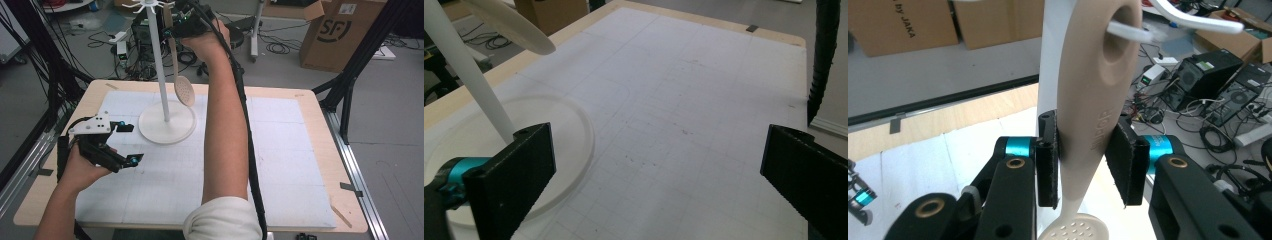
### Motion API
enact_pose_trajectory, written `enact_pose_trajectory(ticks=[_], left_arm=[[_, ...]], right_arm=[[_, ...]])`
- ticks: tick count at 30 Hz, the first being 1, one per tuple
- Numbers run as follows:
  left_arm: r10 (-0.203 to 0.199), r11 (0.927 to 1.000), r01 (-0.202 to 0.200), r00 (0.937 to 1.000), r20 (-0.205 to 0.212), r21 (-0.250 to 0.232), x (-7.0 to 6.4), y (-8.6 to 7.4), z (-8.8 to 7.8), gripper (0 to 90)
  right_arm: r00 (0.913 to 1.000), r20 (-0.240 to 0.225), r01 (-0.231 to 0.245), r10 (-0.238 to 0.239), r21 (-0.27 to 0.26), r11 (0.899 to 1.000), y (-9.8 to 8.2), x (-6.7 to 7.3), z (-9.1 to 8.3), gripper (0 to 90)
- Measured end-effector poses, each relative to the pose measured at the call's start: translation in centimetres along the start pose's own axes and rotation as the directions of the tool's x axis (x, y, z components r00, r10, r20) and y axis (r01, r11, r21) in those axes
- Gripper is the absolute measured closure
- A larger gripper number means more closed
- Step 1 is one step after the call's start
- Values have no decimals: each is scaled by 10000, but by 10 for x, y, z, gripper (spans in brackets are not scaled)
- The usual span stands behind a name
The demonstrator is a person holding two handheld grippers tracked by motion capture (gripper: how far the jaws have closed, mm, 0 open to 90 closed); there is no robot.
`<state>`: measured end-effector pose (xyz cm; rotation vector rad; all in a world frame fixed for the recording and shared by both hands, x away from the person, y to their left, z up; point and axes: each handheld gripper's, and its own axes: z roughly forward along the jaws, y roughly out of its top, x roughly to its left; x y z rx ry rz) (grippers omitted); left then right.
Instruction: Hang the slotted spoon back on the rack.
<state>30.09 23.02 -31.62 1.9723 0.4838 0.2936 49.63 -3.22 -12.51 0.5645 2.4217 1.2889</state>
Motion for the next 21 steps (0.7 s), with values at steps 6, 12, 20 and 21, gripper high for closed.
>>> enact_pose_trajectory(ticks=[6, 12, 20, 21], left_arm=[[-13, 10000, 13, 10000, -22, -4, -1, 0, -1, 17], [44, 10000, -44, 10000, -11, 50, -2, 0, -1, 17], [14, 10000, -13, 10000, -63, 40, -3, 0, -1, 17], [9, 10000, -9, 10000, -79, 38, -3, 1, 0, 18]], right_arm=[[9990, 359, -250, 278, -756, 9968, -10, -1, -7, 515], [9994, 33, -345, 349, -829, 9960, -26, -2, -25, 476], [9992, -289, -285, 260, -909, 9955, -46, 3, -54, 439], [9991, -343, -298, 268, -902, 9955, -49, 5, -57, 435]])
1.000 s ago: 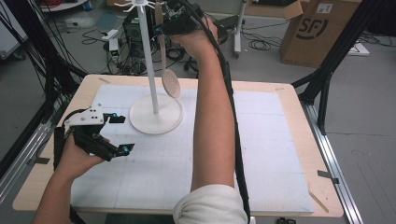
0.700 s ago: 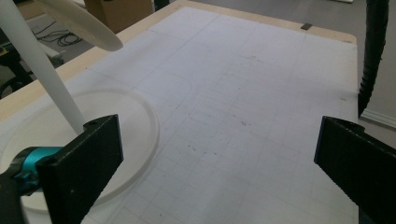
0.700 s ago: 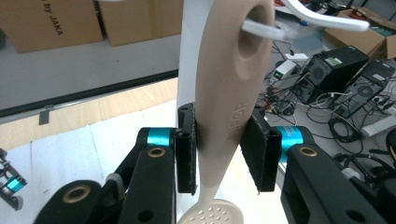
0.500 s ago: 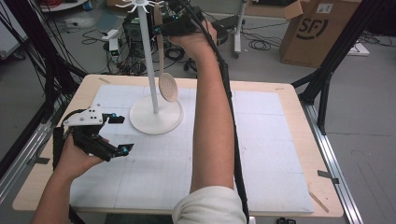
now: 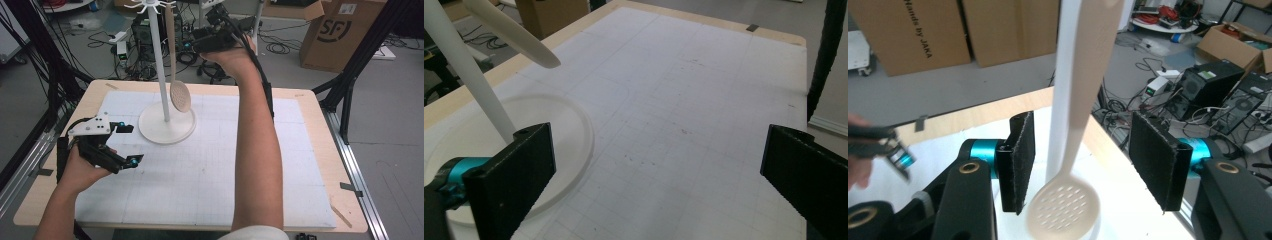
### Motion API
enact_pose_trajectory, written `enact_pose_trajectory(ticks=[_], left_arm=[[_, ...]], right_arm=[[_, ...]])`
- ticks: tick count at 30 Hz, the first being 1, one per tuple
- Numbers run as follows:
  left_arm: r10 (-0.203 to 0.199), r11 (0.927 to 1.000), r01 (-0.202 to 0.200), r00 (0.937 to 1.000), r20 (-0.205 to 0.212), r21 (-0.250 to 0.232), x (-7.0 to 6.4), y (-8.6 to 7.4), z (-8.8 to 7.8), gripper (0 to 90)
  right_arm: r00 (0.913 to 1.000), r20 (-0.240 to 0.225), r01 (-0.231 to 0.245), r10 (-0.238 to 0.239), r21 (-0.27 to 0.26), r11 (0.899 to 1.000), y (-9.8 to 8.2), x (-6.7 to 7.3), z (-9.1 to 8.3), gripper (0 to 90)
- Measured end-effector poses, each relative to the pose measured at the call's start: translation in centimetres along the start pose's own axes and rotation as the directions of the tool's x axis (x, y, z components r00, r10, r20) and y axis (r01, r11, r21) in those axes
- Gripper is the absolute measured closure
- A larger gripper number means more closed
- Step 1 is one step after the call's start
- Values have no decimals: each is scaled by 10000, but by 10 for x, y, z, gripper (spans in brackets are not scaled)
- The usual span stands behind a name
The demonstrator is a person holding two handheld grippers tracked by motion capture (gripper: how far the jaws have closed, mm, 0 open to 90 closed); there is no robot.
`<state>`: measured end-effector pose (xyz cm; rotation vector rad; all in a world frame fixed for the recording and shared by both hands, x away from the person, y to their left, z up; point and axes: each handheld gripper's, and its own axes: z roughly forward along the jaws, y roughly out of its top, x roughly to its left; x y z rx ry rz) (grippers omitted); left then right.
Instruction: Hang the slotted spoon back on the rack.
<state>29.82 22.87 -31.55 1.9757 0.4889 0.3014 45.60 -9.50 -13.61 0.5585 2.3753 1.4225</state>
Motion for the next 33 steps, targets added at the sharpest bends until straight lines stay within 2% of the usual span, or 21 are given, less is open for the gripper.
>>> enact_pose_trajectory(ticks=[7, 12, 14, 17, 25, 28, 33], left_arm=[[0, 10000, -1, 10000, -56, -92, -1, 0, -1, 17], [-112, 9998, 111, 9999, -61, -154, -1, -1, 1, 17], [-113, 9998, 112, 9999, -88, -133, -1, -1, 1, 17], [-138, 9998, 137, 9999, -58, -174, -1, -2, 2, 17], [-277, 9995, 276, 9996, -43, -152, -1, -7, 6, 17], [-356, 9992, 354, 9993, -90, -170, 1, -9, 6, 17], [-433, 9988, 432, 9990, -74, -215, 2, -13, 6, 17]], right_arm=[[9990, -349, 295, -290, 148, 9995, -21, 13, -23, 407], [9981, -552, 255, -261, -109, 9996, -39, 23, -42, 363], [9970, -764, 140, -156, -221, 9997, -48, 27, -49, 350], [9957, -891, 230, -251, -243, 9994, -63, 32, -57, 339], [9939, -1103, -60, 41, -169, 9998, -110, 41, -69, 303], [9945, -1014, -274, 260, -122, 9996, -127, 41, -74, 289], [9936, -972, -637, 578, -586, 9962, -153, 41, -84, 262]])
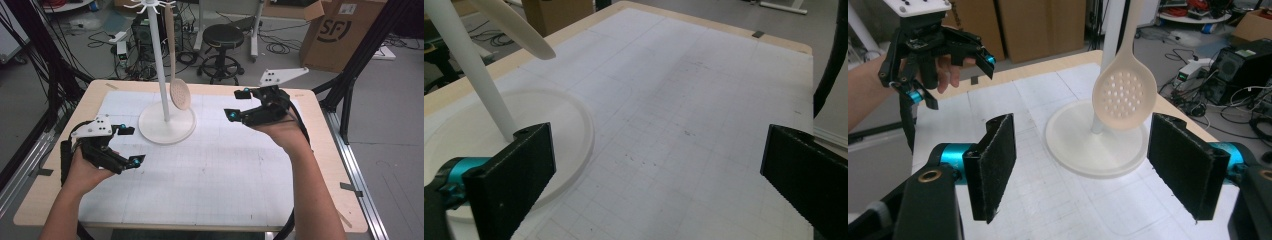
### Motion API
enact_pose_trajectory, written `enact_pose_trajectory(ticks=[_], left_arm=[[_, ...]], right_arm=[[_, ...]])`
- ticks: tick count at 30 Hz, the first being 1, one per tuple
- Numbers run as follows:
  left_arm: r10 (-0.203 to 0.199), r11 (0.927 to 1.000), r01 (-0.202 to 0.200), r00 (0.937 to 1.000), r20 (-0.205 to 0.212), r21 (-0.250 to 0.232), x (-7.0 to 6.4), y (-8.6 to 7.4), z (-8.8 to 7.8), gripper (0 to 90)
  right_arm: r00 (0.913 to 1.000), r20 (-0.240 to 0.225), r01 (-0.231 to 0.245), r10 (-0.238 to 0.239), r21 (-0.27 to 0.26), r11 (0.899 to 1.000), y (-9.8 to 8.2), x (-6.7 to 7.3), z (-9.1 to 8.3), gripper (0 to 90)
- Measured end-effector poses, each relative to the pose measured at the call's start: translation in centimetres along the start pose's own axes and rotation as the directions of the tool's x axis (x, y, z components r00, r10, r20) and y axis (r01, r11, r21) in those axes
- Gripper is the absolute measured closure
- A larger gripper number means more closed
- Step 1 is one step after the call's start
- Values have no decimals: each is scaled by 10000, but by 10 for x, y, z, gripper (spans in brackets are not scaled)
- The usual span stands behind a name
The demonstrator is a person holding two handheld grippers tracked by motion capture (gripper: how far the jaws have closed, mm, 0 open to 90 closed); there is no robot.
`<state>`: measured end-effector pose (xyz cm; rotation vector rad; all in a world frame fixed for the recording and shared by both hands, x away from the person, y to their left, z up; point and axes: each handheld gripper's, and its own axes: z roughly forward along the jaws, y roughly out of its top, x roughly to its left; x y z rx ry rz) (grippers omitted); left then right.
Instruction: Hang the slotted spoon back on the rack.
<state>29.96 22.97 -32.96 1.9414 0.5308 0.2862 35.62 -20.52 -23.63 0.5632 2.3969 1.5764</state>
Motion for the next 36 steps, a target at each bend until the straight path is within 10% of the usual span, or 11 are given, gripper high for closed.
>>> enact_pose_trajectory(ticks=[12, 36], left_arm=[[10, 9999, -8, 9999, 112, -159, 1, -8, 0, 17], [84, 9999, -86, 9997, -211, -79, 3, -23, 10, 17]], right_arm=[[9992, 316, -238, 264, -796, 9965, -55, 13, -21, 209], [9867, 886, -1325, 1366, -508, 9899, -152, 17, -19, 154]])
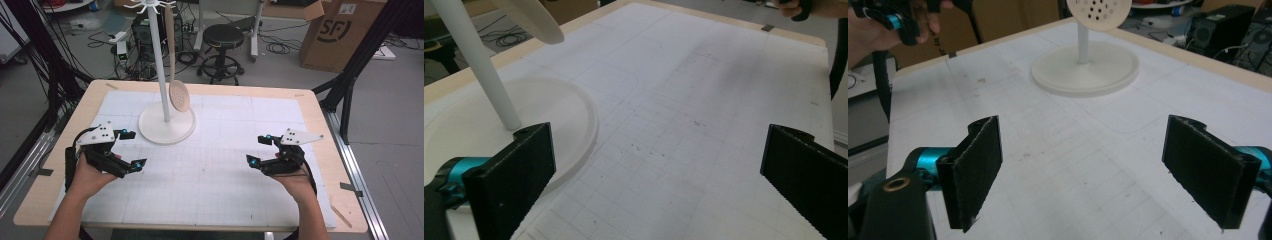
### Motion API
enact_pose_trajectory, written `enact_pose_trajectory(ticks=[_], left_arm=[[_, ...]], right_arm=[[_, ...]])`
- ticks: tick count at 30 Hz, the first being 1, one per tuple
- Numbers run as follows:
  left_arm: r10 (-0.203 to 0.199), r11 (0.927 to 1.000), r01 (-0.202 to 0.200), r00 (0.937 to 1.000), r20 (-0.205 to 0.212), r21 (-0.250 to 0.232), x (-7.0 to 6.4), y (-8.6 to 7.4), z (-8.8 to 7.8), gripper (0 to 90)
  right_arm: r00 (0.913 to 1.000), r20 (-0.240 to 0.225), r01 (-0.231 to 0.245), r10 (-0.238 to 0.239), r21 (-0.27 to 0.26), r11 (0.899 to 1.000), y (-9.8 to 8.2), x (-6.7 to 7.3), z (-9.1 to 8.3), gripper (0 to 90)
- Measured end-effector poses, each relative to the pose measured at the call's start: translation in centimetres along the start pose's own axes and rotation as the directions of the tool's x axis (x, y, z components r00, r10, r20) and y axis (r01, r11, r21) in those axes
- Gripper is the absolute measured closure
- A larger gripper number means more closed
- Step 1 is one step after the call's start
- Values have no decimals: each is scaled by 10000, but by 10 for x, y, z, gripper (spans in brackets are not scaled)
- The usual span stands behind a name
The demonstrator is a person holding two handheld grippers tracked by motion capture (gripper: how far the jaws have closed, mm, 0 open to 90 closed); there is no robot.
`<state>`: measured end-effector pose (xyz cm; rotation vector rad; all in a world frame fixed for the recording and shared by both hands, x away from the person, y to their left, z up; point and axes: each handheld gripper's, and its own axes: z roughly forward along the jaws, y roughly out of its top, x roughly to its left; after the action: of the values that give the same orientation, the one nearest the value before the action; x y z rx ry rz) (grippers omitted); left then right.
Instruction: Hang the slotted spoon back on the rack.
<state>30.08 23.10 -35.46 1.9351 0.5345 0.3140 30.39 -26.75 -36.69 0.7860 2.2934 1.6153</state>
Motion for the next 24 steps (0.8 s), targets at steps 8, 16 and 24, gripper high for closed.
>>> enact_pose_trajectory(ticks=[8, 16, 24], left_arm=[[14, 10000, -14, 10000, 10, 13, -1, 0, 1, 17], [161, 9998, -161, 9999, -8, 122, -2, 0, 4, 17], [-9, 9999, 9, 10000, -18, 119, -1, -6, 4, 17]], right_arm=[[9984, -4, -568, 569, 213, 9982, -18, -8, 0, 129], [9956, 256, -903, 896, 298, 9955, -25, -14, -5, 109], [9953, 419, -886, 868, 429, 9951, -28, -14, -5, 109]])
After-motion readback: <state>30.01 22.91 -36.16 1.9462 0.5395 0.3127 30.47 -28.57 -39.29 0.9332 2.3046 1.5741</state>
